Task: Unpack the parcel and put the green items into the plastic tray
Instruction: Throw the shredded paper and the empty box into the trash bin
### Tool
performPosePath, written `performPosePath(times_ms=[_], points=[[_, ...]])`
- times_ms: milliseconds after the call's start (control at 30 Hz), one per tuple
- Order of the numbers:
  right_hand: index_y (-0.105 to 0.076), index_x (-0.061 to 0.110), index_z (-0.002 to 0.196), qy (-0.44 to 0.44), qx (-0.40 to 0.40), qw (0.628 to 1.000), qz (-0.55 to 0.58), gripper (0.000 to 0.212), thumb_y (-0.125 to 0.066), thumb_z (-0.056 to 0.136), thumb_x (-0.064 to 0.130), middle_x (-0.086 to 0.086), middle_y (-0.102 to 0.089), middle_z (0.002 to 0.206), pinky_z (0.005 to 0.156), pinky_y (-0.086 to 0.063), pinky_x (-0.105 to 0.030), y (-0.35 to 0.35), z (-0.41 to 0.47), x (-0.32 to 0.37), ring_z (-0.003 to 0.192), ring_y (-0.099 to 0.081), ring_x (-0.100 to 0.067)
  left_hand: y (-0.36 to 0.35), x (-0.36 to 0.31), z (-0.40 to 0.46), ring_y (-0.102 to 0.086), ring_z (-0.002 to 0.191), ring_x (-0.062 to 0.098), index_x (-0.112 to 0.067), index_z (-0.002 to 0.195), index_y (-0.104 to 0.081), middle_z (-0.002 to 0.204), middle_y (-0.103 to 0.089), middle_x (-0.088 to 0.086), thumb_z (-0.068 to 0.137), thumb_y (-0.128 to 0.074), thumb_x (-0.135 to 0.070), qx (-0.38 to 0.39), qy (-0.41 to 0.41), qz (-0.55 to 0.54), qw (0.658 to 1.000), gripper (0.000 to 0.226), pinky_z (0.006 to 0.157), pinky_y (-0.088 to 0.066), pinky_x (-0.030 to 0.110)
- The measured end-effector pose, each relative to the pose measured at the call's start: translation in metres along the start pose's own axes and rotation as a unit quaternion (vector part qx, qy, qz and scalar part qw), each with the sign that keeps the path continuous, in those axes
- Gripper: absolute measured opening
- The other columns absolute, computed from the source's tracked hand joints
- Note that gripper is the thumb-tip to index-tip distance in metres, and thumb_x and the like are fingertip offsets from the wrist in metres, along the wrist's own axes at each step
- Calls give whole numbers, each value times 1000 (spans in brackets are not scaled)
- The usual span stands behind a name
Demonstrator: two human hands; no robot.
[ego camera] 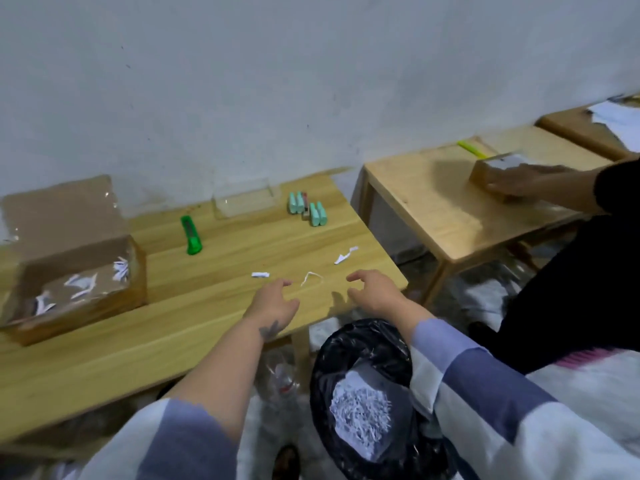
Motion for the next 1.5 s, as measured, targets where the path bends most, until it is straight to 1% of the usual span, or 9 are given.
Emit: performPosePath(times_ms=[167, 333, 400, 700, 833, 967, 1100, 1333, 1500], points=[[-40, 26, 139, -11, -17, 998, -54, 55, -55, 89, 41, -12, -28, 151, 113, -29, -44, -21, 42, 5, 140, -23, -33, 11, 41, 37, -22, 145, 25, -19, 145, -33, 156, -25, 8, 89, -58, -39, -46, -7, 108, 993, 64, 116, -23, 38], [-19, 32, 147, -10, -42, 995, -88, 81, -54, 81, 63, -8, 2, 161, 118, -7, -52, -37, 88, 5, 148, 5, -30, 5, 62, 67, 4, 149, 21, -24, 151, -15, 162, 2, 2, 94, -43, -50, -28, -7, 192, 981, 68, 115, -8, 56], [-18, 31, 147, -1, -39, 994, -98, 80, -49, 82, 65, -8, 2, 161, 117, -2, -51, -42, 99, 8, 148, 8, -28, 0, 61, 76, 11, 148, 21, -26, 153, -8, 162, 8, 2, 97, -34, -51, -21, -19, 220, 975, 67, 114, -2, 59], [-41, 11, 140, 64, -85, 990, -88, 51, -45, 95, 34, -11, -31, 153, 117, -23, -36, -53, 88, 7, 141, -27, -26, -39, 7, 100, 24, 145, 18, -30, 152, 6, 159, 20, -4, 101, -17, -47, 59, -146, 279, 947, 58, 112, 9, 64], [-44, 9, 139, 64, -86, 993, -39, 45, -43, 95, 17, -12, -38, 149, 114, -26, -32, -47, 77, 1, 140, -31, -24, -58, -18, 97, 23, 146, 18, -32, 152, 7, 160, 19, -6, 102, -16, -41, 94, -198, 284, 933, 56, 112, 8, 65], [-46, 10, 138, 65, -96, 993, -39, 47, -48, 92, 18, -14, -44, 144, 112, -30, -35, -45, 76, 1, 137, -34, -27, -58, -22, 97, 20, 146, 14, -29, 150, 14, 160, 18, -9, 101, -22, -42, 101, -224, 273, 930, 63, 113, 7, 63], [-45, 15, 139, 69, -100, 988, -90, 49, -52, 90, 15, -10, -44, 143, 104, -39, -39, -49, 82, 8, 132, -36, -29, -49, -9, 101, 21, 145, 12, -18, 149, 21, 159, 20, -5, 96, -31, -52, 93, -220, 272, 932, 81, 117, 10, 51], [-70, 10, 108, 79, -132, 980, -128, 23, -55, 91, 14, -7, -65, 109, 76, -40, -28, -56, 87, 12, 109, -52, -25, -48, -3, 102, 28, 143, 16, -15, 149, 18, 156, 29, 0, 95, -24, -56, 101, -239, 338, 905, 80, 117, 11, 51], [-67, 7, 105, 46, -120, 985, -113, 20, -56, 90, 14, -10, -65, 106, 83, -45, -33, -55, 83, 13, 105, -56, -26, -50, -1, 103, 28, 143, 15, -16, 149, 18, 156, 29, -1, 95, -23, -58, 103, -235, 341, 904, 81, 116, 12, 50]])
Point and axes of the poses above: each hand's wrist, its own z-axis towards the middle knuckle, its own y-axis out of the back of the hand, x = y × z, the point moved 3 cm from there along z, towards the middle knuckle
